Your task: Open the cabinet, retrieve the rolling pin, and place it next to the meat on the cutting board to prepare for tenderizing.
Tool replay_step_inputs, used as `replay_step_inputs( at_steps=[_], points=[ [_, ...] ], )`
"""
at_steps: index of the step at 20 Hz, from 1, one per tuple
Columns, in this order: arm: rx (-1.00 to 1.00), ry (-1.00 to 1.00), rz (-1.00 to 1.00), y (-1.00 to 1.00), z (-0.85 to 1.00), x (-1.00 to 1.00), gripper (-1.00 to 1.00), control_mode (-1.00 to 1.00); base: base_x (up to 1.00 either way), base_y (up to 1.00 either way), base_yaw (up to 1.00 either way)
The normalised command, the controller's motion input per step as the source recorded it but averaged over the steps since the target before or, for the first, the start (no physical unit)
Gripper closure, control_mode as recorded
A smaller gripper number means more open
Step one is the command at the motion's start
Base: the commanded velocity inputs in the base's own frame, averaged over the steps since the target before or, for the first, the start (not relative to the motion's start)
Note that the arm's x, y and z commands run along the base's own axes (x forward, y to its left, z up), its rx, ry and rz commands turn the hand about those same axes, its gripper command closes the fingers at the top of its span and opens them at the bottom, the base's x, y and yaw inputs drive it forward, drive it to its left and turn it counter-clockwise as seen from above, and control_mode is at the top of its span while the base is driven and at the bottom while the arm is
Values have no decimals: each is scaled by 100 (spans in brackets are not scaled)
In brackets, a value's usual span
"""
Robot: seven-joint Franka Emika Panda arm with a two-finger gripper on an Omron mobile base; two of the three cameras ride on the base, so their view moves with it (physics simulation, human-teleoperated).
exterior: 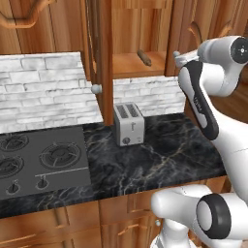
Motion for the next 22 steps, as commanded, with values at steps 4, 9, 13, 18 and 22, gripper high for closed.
replay_step_inputs(
  at_steps=[4,9,13,18,22],
  points=[
    [1,0,0,0,0,31,-100,-100,0,0,0],
    [1,0,0,0,0,38,-100,-100,0,0,0],
    [0,0,0,0,0,30,-100,-100,0,0,0],
    [0,0,0,0,0,15,-100,-100,0,0,0],
    [0,0,0,2,0,17,-100,-100,0,0,0]
  ],
)
